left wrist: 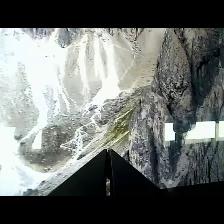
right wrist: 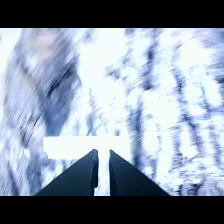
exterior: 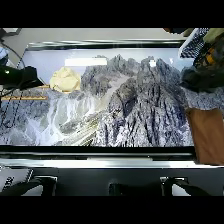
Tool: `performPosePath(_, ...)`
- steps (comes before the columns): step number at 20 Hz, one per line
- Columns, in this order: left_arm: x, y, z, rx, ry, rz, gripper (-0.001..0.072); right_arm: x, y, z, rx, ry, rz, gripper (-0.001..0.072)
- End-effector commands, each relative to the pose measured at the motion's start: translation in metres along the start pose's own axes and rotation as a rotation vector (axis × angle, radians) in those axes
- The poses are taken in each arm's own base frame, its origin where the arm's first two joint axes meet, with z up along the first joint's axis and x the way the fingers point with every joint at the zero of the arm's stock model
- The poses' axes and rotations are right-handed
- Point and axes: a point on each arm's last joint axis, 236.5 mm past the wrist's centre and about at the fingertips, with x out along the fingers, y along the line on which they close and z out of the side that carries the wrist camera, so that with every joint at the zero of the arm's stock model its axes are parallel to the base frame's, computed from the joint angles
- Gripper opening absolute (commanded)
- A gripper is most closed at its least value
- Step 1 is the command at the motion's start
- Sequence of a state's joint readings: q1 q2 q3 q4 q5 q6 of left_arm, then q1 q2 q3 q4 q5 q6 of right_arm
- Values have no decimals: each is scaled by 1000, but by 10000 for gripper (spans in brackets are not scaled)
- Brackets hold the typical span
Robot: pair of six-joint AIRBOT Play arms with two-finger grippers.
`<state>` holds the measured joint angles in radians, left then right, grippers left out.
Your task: Fold the clothes and pants, and hang the long-sleeved shirts on hangers.
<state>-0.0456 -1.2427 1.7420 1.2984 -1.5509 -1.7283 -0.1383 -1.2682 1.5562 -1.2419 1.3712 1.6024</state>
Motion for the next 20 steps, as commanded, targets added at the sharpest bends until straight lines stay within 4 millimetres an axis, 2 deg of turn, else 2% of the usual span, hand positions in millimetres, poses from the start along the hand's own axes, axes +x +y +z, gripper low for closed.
performPosePath(1, -16, 8, 1, 10, -42, 47, 19, 8, 42, -19, -129, 55, 33, 115)
performPosePath(5, -15, 8, 1, 9, -40, 47, 21, 8, 41, -26, -116, 86, 30, 115)
performPosePath(20, -15, 8, 0, 9, -37, 47, 21, 8, 41, -24, -116, 76, 30, 114)
